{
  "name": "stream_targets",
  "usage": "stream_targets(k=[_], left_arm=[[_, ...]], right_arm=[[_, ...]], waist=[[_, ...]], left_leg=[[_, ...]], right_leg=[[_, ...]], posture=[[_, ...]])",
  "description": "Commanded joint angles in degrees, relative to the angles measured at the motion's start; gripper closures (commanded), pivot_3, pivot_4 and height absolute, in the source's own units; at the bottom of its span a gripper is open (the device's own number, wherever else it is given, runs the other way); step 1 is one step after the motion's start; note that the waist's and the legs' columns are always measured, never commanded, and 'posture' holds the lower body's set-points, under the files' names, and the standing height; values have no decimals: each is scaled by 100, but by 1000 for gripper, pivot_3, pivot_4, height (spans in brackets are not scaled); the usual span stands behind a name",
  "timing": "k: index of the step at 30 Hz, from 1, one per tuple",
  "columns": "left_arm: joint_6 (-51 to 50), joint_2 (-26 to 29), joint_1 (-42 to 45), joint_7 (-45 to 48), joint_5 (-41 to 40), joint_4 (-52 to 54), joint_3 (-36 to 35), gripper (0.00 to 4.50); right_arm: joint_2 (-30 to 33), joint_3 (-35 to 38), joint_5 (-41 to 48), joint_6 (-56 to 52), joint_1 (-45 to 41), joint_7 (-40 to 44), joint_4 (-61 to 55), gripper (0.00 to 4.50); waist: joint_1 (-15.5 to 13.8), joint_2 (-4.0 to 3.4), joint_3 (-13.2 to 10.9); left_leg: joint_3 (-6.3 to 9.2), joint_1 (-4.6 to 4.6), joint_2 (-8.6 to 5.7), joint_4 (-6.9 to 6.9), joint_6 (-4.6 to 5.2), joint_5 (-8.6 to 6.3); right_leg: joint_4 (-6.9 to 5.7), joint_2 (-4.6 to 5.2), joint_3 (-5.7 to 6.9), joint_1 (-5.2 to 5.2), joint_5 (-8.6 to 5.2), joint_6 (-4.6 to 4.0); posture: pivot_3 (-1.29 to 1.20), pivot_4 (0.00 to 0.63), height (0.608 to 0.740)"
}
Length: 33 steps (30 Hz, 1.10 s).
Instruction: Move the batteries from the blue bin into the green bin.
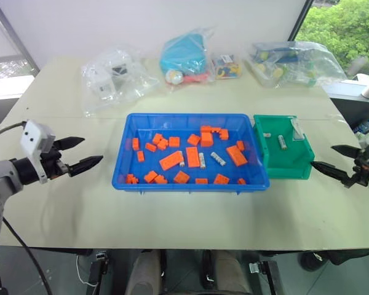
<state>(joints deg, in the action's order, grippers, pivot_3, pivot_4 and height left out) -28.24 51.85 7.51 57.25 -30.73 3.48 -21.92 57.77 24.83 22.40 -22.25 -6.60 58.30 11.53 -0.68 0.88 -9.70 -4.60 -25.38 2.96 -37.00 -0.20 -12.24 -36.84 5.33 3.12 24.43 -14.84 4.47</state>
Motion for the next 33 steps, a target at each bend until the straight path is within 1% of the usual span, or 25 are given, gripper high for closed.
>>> stream_targets(k=[1,6,9,14,20,22,25,28,29,33], left_arm=[[155,2,69,-148,98,66,-86,0],[58,-39,218,-183,31,167,44,0],[30,-97,348,-228,-11,95,36,0],[-61,-97,278,-84,-153,238,68,0],[-180,-78,302,52,-244,419,145,0],[-299,-40,216,219,-425,701,165,0],[-380,177,-87,671,-602,1204,247,0],[-502,340,-235,921,-779,1547,265,0],[-530,363,-230,942,-821,1612,268,0],[-608,424,-222,979,-919,1795,258,0]], right_arm=[[121,50,-47,19,-74,-26,-23,43],[146,42,-212,125,-127,-131,50,43],[189,92,-165,-7,-259,-147,90,43],[277,48,-228,-13,-231,-75,3,43],[429,-207,-68,-198,-559,263,-219,43],[455,-552,80,-392,-954,532,-540,43],[357,-1444,172,-619,-1857,1051,-1136,43],[-83,-2447,77,-677,-2994,1550,-1358,43],[-236,-2675,5,-622,-3276,1656,-1296,43],[-1243,-3666,-497,-208,-4456,1894,-690,43]], waist=[[-7,0,0],[-1,0,0],[2,0,0],[6,0,-1],[10,-1,-1],[17,-2,-2],[105,-14,-9],[171,-19,-14],[168,-19,-14],[144,-23,-17]], left_leg=[[0,0,0,-1,0,0],[-1,0,-2,-1,0,0],[-3,0,-5,-2,0,0],[-11,0,-8,-2,1,0],[-17,1,-6,-5,1,1],[-15,1,-6,-5,1,1],[-8,1,-2,-5,1,1],[-2,1,2,0,1,0],[2,1,3,1,1,0],[1,-3,2,-1,0,1]], right_leg=[[0,0,0,0,0,0],[0,0,0,-1,0,1],[-2,-3,0,-1,1,1],[-3,-5,0,-1,1,3],[-4,-7,0,-1,1,2],[-6,-8,0,-1,1,2],[-11,-9,-4,3,1,2],[-15,-16,-3,10,1,2],[-16,-20,-2,10,1,2],[-17,-22,-2,11,1,1]], posture=[[0,150,736],[0,150,736],[0,150,736],[0,150,736],[0,150,736],[0,150,736],[0,150,736],[0,150,736],[0,150,736],[0,150,736]])
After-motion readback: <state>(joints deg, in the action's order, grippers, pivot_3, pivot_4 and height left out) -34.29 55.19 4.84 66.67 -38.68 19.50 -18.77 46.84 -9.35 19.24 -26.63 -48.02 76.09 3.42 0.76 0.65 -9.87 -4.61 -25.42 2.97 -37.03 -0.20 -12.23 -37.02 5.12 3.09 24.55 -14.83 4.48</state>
